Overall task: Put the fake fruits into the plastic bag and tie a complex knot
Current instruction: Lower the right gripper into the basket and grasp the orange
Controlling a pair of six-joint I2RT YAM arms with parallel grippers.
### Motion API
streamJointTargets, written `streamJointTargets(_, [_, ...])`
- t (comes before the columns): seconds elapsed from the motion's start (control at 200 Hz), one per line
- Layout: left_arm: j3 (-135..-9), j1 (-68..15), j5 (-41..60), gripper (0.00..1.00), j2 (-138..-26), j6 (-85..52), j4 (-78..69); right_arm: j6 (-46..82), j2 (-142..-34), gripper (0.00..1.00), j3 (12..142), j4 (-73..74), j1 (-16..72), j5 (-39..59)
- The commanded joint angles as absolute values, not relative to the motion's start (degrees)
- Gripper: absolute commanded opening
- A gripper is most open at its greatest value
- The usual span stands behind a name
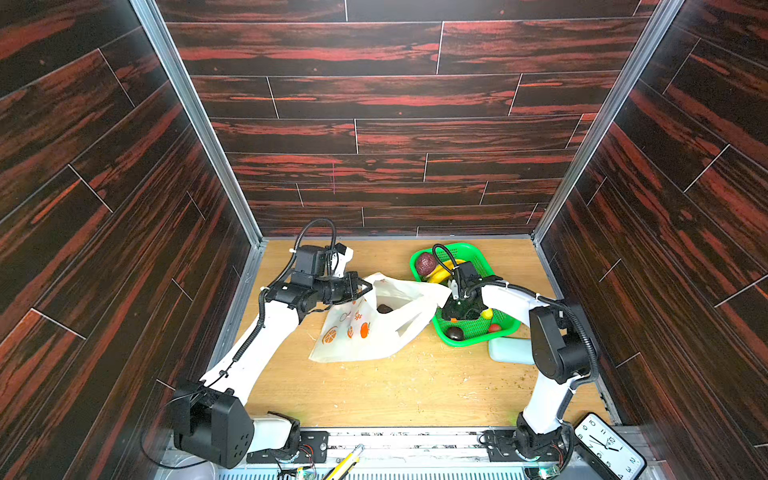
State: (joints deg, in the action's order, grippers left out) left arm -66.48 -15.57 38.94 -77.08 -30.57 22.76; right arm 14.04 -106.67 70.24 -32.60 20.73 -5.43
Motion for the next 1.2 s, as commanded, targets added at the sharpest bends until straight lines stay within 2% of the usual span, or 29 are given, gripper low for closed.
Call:
streamJointTargets(0.0, [-67.99,-15.21,38.76,0.0,-76.01,-29.38,24.52,12.77,-108.31,0.66,72.69,-36.52,19.55,-9.93])
streamJointTargets(0.22, [-68.21,-15.21,38.77,0.0,-75.92,-29.44,24.72,11.8,-110.1,0.76,74.87,-37.45,19.42,-9.93])
streamJointTargets(0.546, [-68.34,-15.21,38.54,0.0,-75.49,-29.16,25.22,12.21,-112.15,0.76,73.3,-36.68,19.47,-9.06])
streamJointTargets(0.596, [-68.32,-15.22,38.58,0.0,-75.59,-29.07,25.22,12.3,-112.07,0.75,72.75,-36.37,19.47,-9.11])
streamJointTargets(0.767, [-68.28,-15.23,38.58,0.0,-75.56,-29.16,25.22,12.21,-110.19,0.6,71.45,-35.09,19.43,-9.06])
streamJointTargets(1.017, [-68.17,-15.2,38.58,0.0,-75.59,-29.27,24.96,11.95,-104.7,0.55,69.26,-34.25,19.41,-10.61])
streamJointTargets(1.197, [-67.72,-15.21,38.67,0.0,-75.55,-29.49,24.52,12.92,-96.35,0.51,64.12,-31.56,18.5,-8.97])
